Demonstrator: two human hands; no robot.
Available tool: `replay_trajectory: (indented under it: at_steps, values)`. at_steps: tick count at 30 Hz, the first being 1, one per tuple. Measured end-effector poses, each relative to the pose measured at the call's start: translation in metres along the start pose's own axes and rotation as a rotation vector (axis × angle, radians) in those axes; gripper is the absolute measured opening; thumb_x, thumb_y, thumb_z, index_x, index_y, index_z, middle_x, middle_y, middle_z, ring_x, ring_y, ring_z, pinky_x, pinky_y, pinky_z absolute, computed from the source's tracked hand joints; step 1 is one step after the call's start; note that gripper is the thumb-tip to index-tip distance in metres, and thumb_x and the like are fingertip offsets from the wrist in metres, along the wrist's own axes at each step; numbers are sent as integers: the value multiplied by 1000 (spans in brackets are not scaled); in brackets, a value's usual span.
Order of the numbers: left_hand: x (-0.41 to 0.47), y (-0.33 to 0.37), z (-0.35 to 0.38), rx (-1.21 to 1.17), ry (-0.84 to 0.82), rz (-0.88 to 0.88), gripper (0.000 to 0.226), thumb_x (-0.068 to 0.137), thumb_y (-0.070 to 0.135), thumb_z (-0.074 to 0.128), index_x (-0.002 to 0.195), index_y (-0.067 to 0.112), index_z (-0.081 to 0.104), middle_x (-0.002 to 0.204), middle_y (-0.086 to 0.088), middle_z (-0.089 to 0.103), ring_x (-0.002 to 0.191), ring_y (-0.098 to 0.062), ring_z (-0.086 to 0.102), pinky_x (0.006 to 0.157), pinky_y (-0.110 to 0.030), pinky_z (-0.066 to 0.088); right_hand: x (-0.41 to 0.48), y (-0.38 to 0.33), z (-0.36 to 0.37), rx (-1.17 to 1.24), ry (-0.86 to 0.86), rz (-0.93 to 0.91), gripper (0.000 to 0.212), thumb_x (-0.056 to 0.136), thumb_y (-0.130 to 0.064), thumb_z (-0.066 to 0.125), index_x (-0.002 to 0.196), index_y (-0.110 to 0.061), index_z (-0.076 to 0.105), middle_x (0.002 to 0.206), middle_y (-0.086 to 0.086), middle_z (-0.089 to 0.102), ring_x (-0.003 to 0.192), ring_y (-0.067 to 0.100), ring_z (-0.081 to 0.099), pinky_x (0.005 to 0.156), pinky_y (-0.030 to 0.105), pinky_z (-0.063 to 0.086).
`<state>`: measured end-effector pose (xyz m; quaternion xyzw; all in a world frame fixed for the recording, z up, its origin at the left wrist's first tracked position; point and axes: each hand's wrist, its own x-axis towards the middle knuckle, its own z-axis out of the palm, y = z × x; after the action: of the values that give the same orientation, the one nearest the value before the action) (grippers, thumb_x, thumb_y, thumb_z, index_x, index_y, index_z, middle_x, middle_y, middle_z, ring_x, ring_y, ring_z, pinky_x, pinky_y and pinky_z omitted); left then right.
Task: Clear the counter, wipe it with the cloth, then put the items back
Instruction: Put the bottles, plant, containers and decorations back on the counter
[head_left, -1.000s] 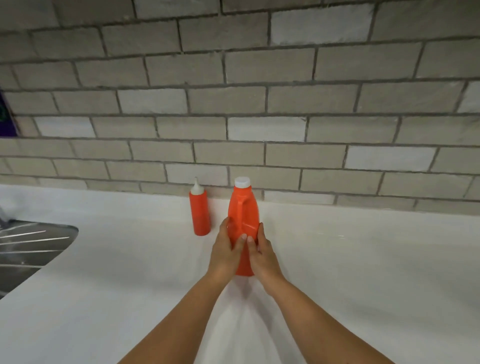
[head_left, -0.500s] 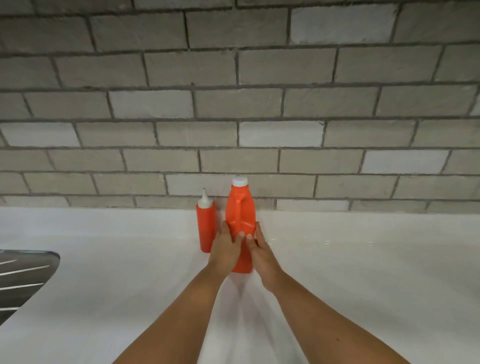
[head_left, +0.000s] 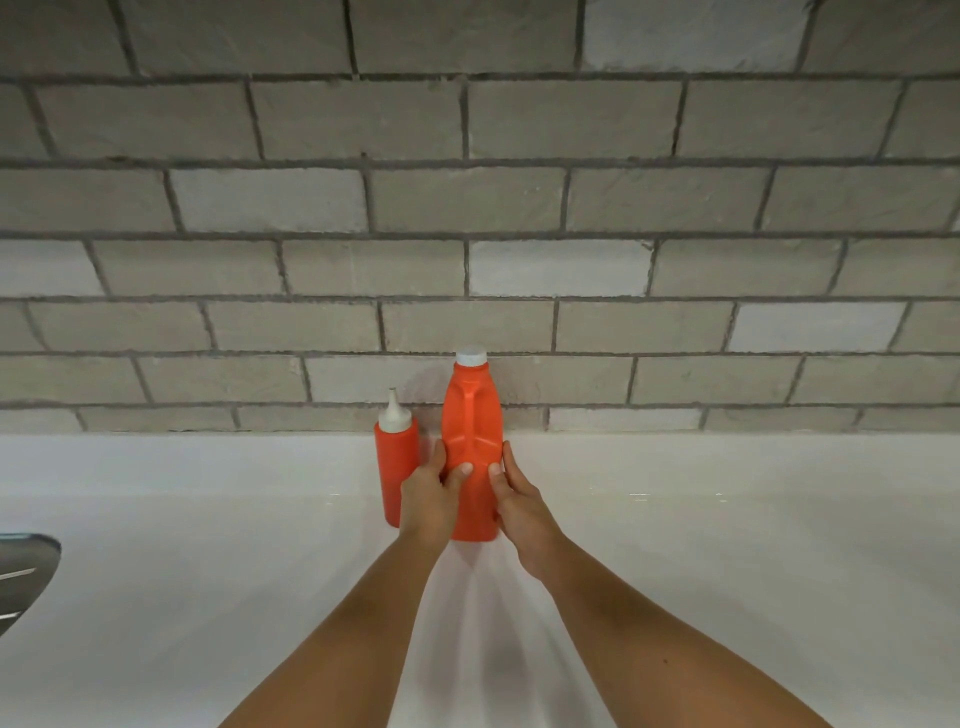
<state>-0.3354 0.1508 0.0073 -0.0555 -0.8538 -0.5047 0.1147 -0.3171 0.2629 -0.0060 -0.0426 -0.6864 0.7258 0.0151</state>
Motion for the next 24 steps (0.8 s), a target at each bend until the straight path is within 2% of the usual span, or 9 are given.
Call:
replay_trajectory:
  at_steps: [8, 11, 15, 17, 21, 24]
  values:
    - [-2, 6, 4, 27, 13, -22, 51, 97, 28, 47, 144, 13, 33, 112, -11, 65, 99, -22, 60, 84, -23, 40, 3, 0, 0, -39, 2, -4, 51, 97, -43, 38, 146, -40, 21, 144, -6, 43, 129, 14, 45, 111, 40, 35]
    - [-3, 6, 7, 17, -5, -41, 51, 97, 28, 45, 144, 14, 32, 114, -12, 63, 103, -24, 59, 91, -29, 44, -2, -10, -3, -78, -17, 19, 52, 99, -42, 35, 148, -36, 16, 148, -4, 38, 133, 17, 41, 112, 36, 32]
    - [-13, 15, 11, 73, 38, -75, 62, 97, 31, 44, 149, 14, 15, 134, -17, 42, 118, -34, 51, 101, -42, 41, -11, -18, -15, -123, 24, 82, 58, 99, -43, 34, 150, -27, 13, 154, 1, 27, 138, 22, 33, 110, 38, 32]
    - [-22, 23, 12, 33, 147, -40, 58, 97, 28, 44, 147, 11, 22, 134, -18, 38, 118, -34, 48, 99, -39, 38, -17, -20, -25, -162, 74, 92, 54, 99, -42, 34, 149, -27, 19, 153, 1, 28, 137, 23, 34, 109, 38, 35]
    - [-37, 39, 16, -124, 366, 52, 31, 96, 18, 46, 123, 3, 50, 116, -16, 48, 107, -32, 50, 94, -40, 40, -35, -30, -50, -186, 169, 115, 48, 99, -42, 34, 145, -28, 31, 140, 4, 42, 121, 22, 46, 82, 31, 44]
    - [-49, 55, 28, -179, 378, 114, 19, 95, 14, 47, 109, 3, 52, 108, -13, 49, 100, -30, 50, 88, -37, 40, -52, -40, -71, -169, 223, 110, 43, 99, -40, 36, 138, -23, 40, 108, 1, 50, 94, 18, 48, 66, 25, 43]
